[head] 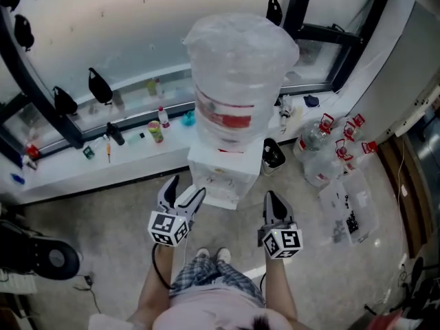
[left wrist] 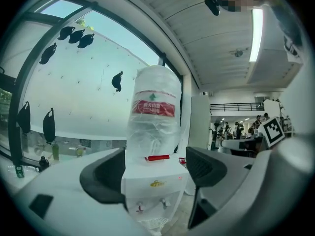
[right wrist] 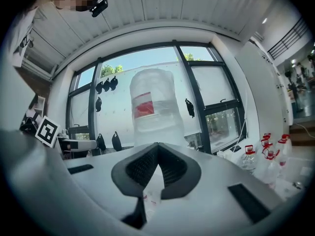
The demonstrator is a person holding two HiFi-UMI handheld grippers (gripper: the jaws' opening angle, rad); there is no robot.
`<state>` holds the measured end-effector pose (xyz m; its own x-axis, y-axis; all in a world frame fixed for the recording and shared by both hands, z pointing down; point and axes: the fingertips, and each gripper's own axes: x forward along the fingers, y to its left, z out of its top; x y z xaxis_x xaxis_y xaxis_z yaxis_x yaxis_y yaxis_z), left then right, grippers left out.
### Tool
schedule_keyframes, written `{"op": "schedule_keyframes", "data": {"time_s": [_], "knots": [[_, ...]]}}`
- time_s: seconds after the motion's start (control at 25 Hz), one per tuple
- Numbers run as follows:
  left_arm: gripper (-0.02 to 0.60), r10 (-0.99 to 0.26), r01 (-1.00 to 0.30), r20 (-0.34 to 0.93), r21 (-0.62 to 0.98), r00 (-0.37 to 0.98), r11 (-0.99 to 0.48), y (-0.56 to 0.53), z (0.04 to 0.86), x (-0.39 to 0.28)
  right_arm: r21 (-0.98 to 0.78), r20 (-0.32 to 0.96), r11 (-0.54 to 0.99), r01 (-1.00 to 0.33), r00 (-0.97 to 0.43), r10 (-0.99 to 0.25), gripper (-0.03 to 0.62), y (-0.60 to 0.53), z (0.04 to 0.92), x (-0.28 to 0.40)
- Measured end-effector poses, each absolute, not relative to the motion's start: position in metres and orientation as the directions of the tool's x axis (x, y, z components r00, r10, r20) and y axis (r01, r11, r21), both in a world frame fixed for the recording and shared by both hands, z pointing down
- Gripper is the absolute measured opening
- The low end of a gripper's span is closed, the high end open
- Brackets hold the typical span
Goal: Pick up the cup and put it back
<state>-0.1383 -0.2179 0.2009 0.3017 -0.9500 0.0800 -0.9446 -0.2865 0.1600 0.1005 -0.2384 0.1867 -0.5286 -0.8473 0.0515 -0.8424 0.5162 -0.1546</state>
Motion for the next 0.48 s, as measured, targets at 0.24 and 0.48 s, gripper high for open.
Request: {"op": "schedule_keyframes", "data": {"time_s": [0.24, 0.48], "knots": [[0.373, -0.938, -0.938, 0.11, 0.152, 0.328, -0.31, -0.231, 0.213, -0.142, -0.153, 0.075, 0.505, -0.85, -0.519, -0.851, 0.015, -0.249, 0.195, 0.085], [0.373, -0.929, -0.93, 0.118, 0.157, 0.352, -0.332, -0.238, 0.236, -0.143, -0.118, 0.091, 0.503, -0.856, -0.514, -0.853, 0.016, -0.256, 0.219, 0.075]]}}
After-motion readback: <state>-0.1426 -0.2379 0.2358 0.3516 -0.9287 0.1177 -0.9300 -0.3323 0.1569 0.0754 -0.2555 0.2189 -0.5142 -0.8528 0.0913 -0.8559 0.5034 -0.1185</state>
